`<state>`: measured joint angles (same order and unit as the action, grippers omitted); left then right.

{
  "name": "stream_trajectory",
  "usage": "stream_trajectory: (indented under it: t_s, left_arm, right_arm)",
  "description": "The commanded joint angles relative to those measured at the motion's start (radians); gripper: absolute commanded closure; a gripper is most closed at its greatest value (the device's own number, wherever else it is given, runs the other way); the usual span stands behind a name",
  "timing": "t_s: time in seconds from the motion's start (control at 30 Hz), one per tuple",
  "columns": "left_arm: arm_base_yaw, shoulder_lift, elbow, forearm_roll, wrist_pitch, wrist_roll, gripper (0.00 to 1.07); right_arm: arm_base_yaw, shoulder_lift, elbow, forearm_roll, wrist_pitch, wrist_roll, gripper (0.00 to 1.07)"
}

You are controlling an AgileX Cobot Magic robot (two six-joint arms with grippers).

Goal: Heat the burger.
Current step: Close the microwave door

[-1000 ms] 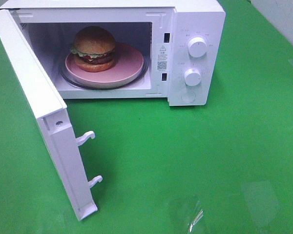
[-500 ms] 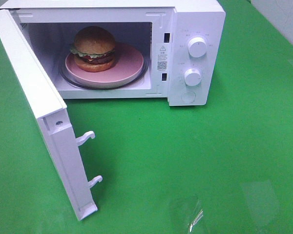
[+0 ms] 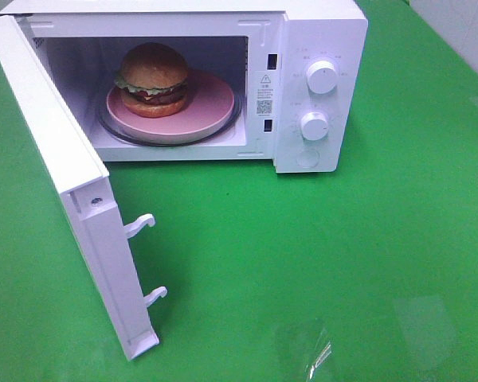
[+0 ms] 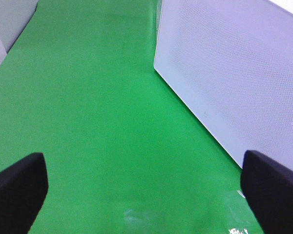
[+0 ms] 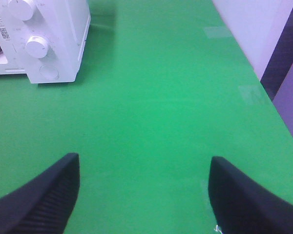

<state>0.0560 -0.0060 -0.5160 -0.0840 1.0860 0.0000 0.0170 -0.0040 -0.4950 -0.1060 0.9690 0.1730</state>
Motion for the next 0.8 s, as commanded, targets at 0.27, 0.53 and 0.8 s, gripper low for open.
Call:
stream_trajectory:
  t_s: [0.27, 0.53, 0.8]
  left_arm:
    - [0.003, -0.014, -0.001, -0.006, -0.016, 0.0, 0.06]
    - [0.003, 0.029, -0.031, -0.062, -0.063, 0.0, 0.06]
    - [0.003, 0.142, -0.039, -0.076, -0.309, 0.0, 0.28]
  right_arm:
    - [-0.005, -0.026, 0.001, 0.006, -0.009, -0.002, 0.36]
    - [-0.005, -0.026, 0.001, 0.006, -0.009, -0.002, 0.37]
    - [-0.005, -0.026, 0.001, 0.006, -0.009, -0.002, 0.37]
